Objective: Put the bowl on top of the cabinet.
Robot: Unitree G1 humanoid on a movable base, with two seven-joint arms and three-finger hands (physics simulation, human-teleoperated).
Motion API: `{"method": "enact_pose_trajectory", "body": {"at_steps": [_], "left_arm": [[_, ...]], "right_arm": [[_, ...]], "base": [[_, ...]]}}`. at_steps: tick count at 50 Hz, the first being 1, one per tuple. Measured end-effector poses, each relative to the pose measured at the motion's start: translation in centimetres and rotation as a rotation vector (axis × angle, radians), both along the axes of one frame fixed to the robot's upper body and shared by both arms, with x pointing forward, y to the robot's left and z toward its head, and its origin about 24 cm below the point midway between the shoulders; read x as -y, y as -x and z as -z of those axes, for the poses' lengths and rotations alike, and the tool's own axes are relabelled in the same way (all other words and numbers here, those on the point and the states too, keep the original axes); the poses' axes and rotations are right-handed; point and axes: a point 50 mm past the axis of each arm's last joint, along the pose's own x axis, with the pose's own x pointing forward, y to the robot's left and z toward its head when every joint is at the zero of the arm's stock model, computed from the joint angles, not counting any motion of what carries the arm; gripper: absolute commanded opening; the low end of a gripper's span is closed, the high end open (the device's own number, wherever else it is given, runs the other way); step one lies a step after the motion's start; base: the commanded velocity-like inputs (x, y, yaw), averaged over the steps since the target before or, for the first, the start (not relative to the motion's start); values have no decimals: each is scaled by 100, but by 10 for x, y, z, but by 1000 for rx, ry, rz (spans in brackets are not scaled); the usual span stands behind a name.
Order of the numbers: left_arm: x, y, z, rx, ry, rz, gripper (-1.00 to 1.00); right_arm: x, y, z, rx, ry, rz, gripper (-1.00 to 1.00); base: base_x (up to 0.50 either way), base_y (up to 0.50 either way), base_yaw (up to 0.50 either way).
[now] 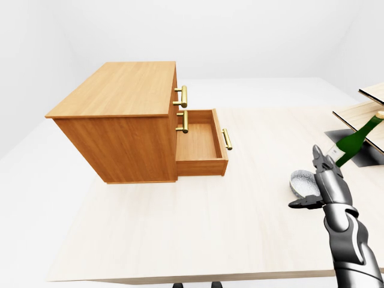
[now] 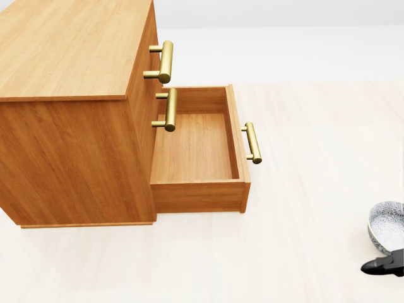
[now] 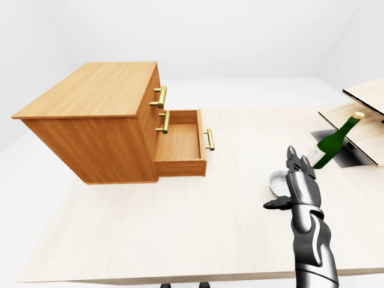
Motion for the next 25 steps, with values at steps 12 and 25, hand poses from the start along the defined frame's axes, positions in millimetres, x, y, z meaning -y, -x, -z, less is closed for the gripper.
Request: {"method": "enact_pose_trajectory", "body": {"at_steps": [12, 25], "left_arm": [[0, 0, 0, 2, -1, 0, 100], [1, 1, 0, 4, 1, 3, 100]], "right_arm": [[4, -2, 5, -12, 2, 18, 100], [8, -5, 9, -22, 3, 32, 100]], "base": [[0, 0, 0], [0, 0, 0]]}}
